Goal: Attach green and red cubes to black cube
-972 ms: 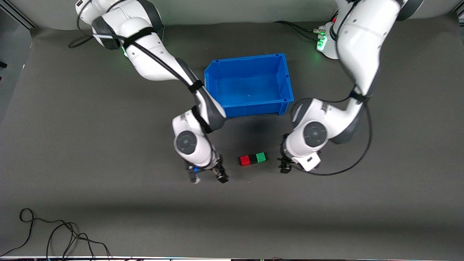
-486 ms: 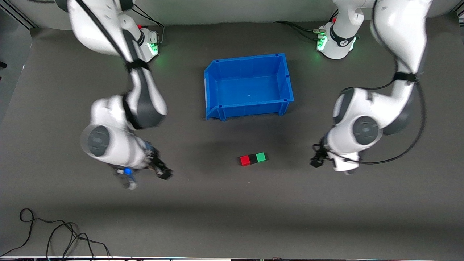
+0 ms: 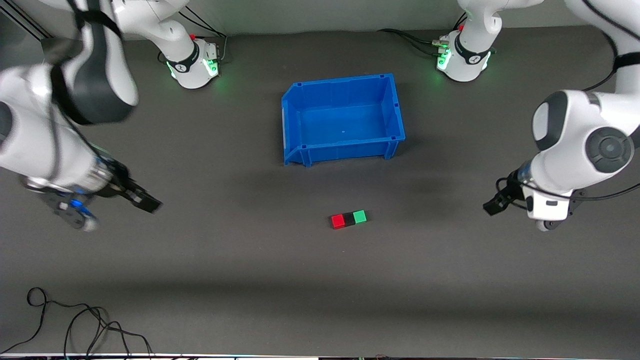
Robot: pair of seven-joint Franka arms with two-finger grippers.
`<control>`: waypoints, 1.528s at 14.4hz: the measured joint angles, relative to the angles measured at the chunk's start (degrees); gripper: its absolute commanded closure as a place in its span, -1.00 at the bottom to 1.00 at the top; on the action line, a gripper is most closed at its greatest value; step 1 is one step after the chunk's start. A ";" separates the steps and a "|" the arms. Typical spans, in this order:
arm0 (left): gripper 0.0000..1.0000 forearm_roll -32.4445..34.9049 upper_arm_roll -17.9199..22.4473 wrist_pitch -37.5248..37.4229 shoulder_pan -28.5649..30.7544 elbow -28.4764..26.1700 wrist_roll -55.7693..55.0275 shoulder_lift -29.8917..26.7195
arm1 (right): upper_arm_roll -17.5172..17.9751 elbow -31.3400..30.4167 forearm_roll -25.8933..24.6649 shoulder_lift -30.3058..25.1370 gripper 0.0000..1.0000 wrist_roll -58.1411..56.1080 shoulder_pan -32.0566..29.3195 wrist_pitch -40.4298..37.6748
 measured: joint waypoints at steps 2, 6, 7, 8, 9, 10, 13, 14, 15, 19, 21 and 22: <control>-1.00 -0.03 0.04 -3.29 3.01 -0.46 11.71 -2.28 | 6.92 -1.87 -1.78 -4.32 -1.00 -7.98 -9.54 -0.58; -1.00 -0.04 0.23 -6.82 8.45 -0.65 29.75 -5.37 | 15.37 -3.02 -2.03 -8.49 -1.00 -22.65 -23.93 -1.43; -1.00 -0.04 0.22 -7.39 8.69 -0.14 33.16 -5.94 | 17.53 -3.14 -2.03 -8.87 -1.00 -25.73 -26.76 -1.43; -1.00 -0.04 0.11 -8.20 8.69 0.91 36.45 -6.41 | 18.89 -3.16 -2.03 -9.11 -1.00 -28.76 -28.47 -1.43; -1.00 -0.04 -0.13 -8.74 8.67 2.17 39.48 -6.81 | 19.39 -3.16 -2.03 -9.26 -1.00 -31.45 -28.96 -1.42; -1.00 -0.05 -0.38 -8.98 8.58 3.26 41.43 -7.23 | 19.60 -3.16 -2.04 -9.36 -1.00 -33.66 -28.97 -1.41; -1.00 -0.07 -0.97 -10.91 8.37 5.64 41.20 -7.77 | 20.21 -3.16 -2.04 -9.41 -1.00 -36.87 -28.91 -1.40; -1.00 -0.07 -0.97 -11.21 8.35 6.08 41.01 -7.78 | 20.35 -3.17 -2.04 -9.41 -1.00 -37.14 -28.85 -1.40; -1.00 -0.07 -0.98 -11.28 8.35 6.31 40.76 -7.77 | 20.42 -3.18 -2.04 -9.41 -1.00 -37.46 -28.81 -1.40; -1.00 -0.07 -1.63 -12.41 7.92 7.15 40.42 -7.78 | 20.45 -3.26 -2.05 -9.41 -1.00 -40.57 -28.84 -1.41; -1.00 -0.07 -1.71 -13.19 7.67 7.40 40.42 -7.78 | 20.38 -3.32 -2.05 -9.41 -1.00 -40.63 -28.86 -1.44; -1.00 -0.07 -1.70 -13.20 7.66 7.45 40.42 -7.78 | 20.36 -3.32 -2.05 -9.41 -1.00 -40.63 -28.86 -1.61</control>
